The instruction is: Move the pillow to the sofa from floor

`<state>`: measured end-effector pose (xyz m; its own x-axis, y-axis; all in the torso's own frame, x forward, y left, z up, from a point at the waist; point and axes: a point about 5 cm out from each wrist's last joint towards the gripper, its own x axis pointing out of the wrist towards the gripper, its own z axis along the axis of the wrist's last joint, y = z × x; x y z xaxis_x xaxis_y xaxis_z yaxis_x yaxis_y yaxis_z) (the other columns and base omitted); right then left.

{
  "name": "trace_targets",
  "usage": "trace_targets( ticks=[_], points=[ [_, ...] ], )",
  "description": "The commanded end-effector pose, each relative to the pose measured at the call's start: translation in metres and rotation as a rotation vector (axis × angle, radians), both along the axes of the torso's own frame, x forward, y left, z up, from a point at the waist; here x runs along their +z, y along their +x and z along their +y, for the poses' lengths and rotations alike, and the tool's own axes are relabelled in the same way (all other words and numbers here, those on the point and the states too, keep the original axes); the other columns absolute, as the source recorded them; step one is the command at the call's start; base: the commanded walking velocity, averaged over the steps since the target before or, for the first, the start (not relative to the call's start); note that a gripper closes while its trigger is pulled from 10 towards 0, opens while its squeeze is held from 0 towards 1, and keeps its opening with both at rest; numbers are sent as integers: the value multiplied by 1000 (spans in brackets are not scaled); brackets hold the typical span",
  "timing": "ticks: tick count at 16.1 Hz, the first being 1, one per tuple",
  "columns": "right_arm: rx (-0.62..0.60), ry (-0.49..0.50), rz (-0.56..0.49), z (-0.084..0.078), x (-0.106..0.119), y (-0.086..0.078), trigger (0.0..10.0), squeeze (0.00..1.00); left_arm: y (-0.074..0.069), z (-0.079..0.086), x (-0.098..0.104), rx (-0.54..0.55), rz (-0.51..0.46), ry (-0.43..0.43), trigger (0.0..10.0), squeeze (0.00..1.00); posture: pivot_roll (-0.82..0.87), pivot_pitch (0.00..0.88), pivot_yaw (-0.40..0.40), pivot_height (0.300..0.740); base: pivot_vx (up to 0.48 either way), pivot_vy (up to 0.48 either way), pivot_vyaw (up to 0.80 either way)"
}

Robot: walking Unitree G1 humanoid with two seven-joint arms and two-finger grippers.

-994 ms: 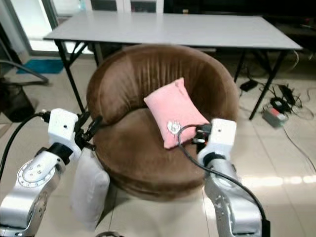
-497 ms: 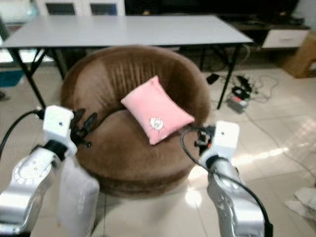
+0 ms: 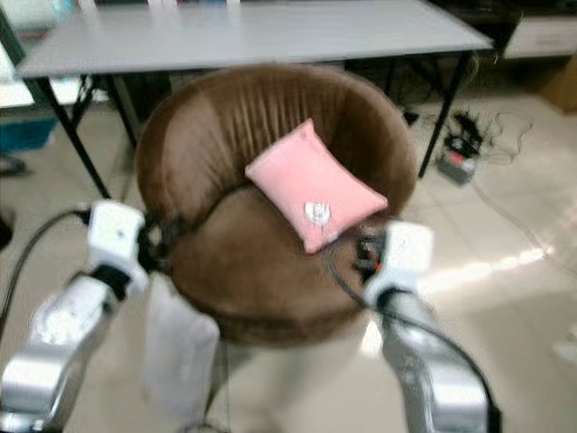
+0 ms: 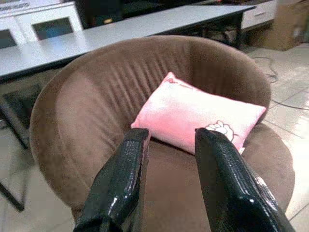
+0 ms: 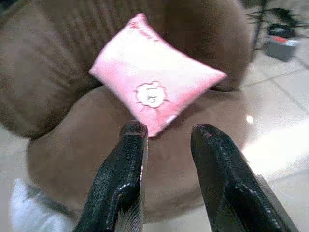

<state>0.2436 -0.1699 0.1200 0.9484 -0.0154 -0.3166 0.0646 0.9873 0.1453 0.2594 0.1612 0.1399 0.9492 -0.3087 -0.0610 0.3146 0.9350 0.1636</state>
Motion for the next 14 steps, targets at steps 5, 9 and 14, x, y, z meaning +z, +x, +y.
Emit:
trace_targets(
  ticks=[5,9,14],
  points=[
    [39,19,-12,6,4,0,10000,0,-2,5,3,19,-10,11,10000,0,41,39,-12,740,0,418,-679],
    [48,9,-9,6,3,-1,10000,0,-3,4,3,13,-9,11,10000,0,38,30,-11,740,0,425,-338],
    [68,-15,-1,5,1,-2,10000,0,-4,3,3,10,-8,10,10000,0,40,16,-15,740,0,427,0]
  ],
)
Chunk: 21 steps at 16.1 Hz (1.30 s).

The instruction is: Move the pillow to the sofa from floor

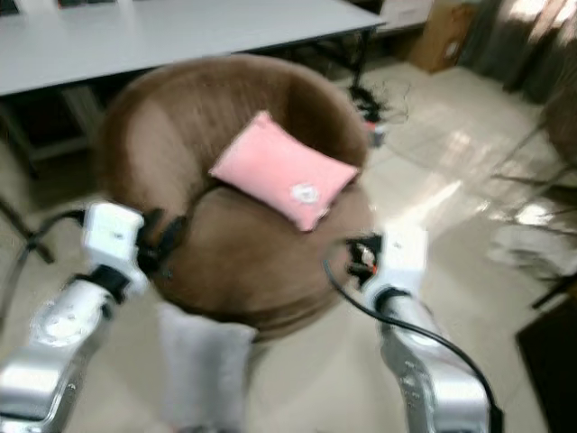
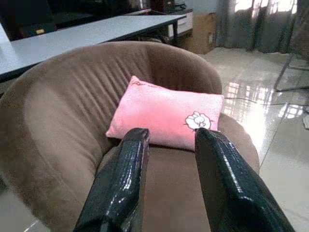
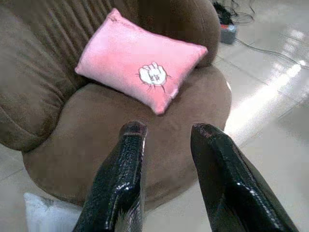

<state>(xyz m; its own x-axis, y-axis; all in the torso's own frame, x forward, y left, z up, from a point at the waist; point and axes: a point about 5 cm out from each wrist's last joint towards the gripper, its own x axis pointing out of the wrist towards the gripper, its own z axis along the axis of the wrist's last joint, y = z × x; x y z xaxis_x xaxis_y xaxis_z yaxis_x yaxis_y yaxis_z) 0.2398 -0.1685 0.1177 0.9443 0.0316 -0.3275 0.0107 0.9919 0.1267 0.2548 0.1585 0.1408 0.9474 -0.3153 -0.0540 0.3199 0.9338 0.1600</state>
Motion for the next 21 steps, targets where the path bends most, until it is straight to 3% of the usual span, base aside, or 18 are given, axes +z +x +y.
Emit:
trace_targets(
  ticks=[1,7,17,21],
  points=[
    [16,0,-10,3,3,1,10000,0,0,6,2,17,-2,17,10000,0,41,14,-15,740,0,428,0],
    [17,2,5,3,0,-1,10000,0,-1,8,3,26,-4,22,10000,0,47,19,-13,740,0,428,0],
    [-56,-39,-27,1,4,-6,10000,0,11,0,2,5,-12,17,10000,0,13,25,-1,740,0,428,-800],
    [-40,-50,-24,0,3,-5,10000,0,11,1,0,28,-16,10,10000,0,6,19,-30,740,0,428,0]
  ],
)
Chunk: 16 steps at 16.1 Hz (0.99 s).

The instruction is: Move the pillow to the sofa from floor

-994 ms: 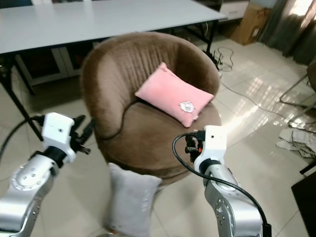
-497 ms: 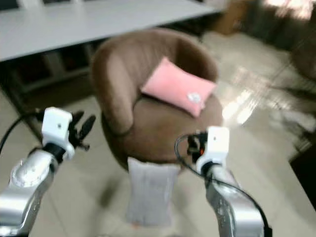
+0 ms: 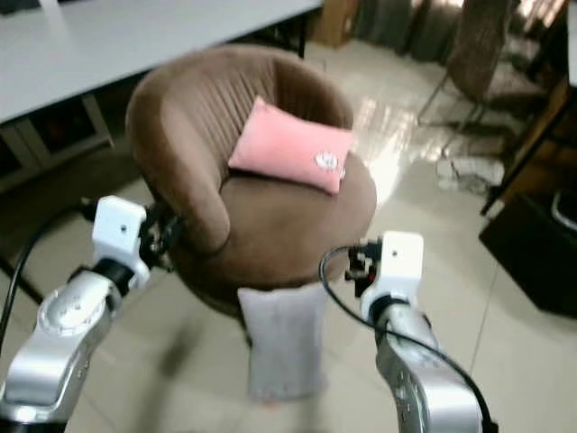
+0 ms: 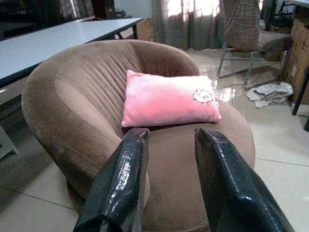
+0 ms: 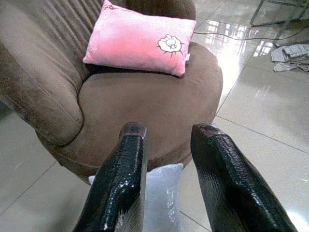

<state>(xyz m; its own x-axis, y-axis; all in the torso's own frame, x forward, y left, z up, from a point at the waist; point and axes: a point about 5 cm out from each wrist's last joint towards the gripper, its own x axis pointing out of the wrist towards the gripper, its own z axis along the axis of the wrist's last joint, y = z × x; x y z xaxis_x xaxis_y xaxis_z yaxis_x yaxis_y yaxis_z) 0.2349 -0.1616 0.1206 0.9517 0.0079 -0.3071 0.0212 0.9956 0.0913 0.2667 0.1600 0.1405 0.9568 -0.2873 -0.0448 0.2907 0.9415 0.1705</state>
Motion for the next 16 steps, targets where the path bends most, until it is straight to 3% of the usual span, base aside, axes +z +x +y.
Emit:
trace_targets(
  ticks=[1,9,12,13,14,16],
  points=[
    [-26,-16,-2,-7,0,-1,10000,0,-1,1,0,1,-4,3,10000,0,3,15,-30,740,0,431,-800],
    [-43,-2,-16,-2,3,-4,10000,0,10,-2,2,-37,-22,8,10000,0,-12,0,6,740,0,428,-800],
    [-42,-11,-23,-1,3,-2,10000,0,12,-3,5,-37,-60,30,10000,0,-12,0,1,740,0,-320,-800],
    [-44,-32,-35,-3,5,-1,10000,0,11,-4,5,-30,-68,20,10000,0,-14,0,0,740,0,-480,0],
    [-41,-74,-56,-6,9,1,10000,0,9,-3,2,-4,-53,-50,10000,0,-20,0,1,740,0,0,0],
    [-31,-97,-58,-8,10,1,10000,0,8,-1,1,9,-52,-39,10000,0,-26,0,1,740,0,0,0]
  ],
)
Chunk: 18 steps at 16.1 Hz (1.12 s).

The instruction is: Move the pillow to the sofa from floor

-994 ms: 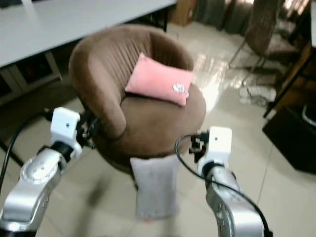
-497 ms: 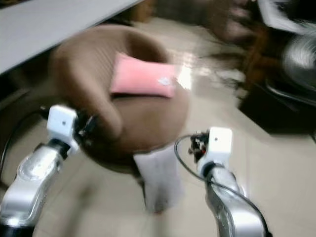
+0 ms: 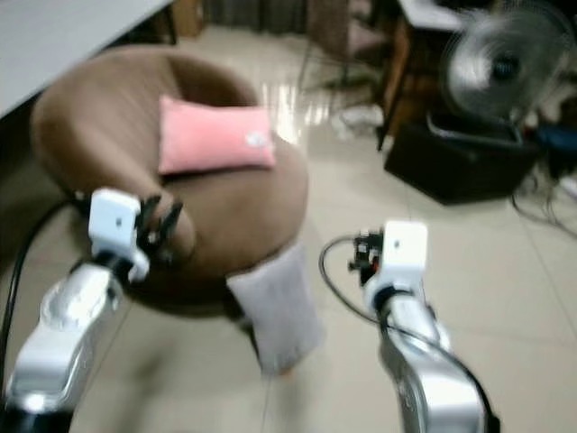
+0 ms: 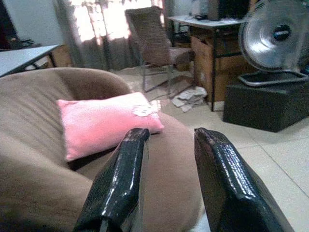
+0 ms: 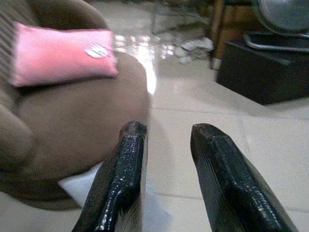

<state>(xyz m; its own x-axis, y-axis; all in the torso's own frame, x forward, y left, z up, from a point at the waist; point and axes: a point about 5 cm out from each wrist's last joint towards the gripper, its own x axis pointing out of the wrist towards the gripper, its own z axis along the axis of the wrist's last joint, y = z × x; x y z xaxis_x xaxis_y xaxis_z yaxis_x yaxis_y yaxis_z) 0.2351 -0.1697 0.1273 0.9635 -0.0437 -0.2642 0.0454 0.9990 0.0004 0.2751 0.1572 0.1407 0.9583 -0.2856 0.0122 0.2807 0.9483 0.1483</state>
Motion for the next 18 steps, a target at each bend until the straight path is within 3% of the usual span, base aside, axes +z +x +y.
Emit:
trace_targets(
  ticks=[1,2,5,6,11,15,18],
  points=[
    [7,-24,-2,-1,1,1,10000,0,-1,3,-1,9,0,0,10000,0,-29,1,-3,740,0,0,0],
    [34,-75,5,-2,0,2,10000,0,-1,4,-4,13,4,5,10000,0,-27,22,-14,740,0,0,0],
    [106,-59,12,0,-4,3,10000,0,-4,6,-3,22,-2,-13,10000,0,-2,20,-15,740,101,0,0],
    [108,-94,29,-2,-10,4,10000,0,-5,9,-4,37,6,-6,10000,0,-1,17,-13,740,322,0,0],
    [99,-42,29,-1,-12,3,10000,0,-6,14,-2,35,9,2,10000,0,17,40,-7,740,339,0,-80],
    [115,-51,21,4,-12,6,10000,0,-2,12,1,23,3,5,10000,0,19,44,1,740,344,0,-628],
    [110,-53,11,4,-12,7,10000,0,2,14,4,19,-4,10,10000,0,25,37,15,740,345,0,0]
  ],
)
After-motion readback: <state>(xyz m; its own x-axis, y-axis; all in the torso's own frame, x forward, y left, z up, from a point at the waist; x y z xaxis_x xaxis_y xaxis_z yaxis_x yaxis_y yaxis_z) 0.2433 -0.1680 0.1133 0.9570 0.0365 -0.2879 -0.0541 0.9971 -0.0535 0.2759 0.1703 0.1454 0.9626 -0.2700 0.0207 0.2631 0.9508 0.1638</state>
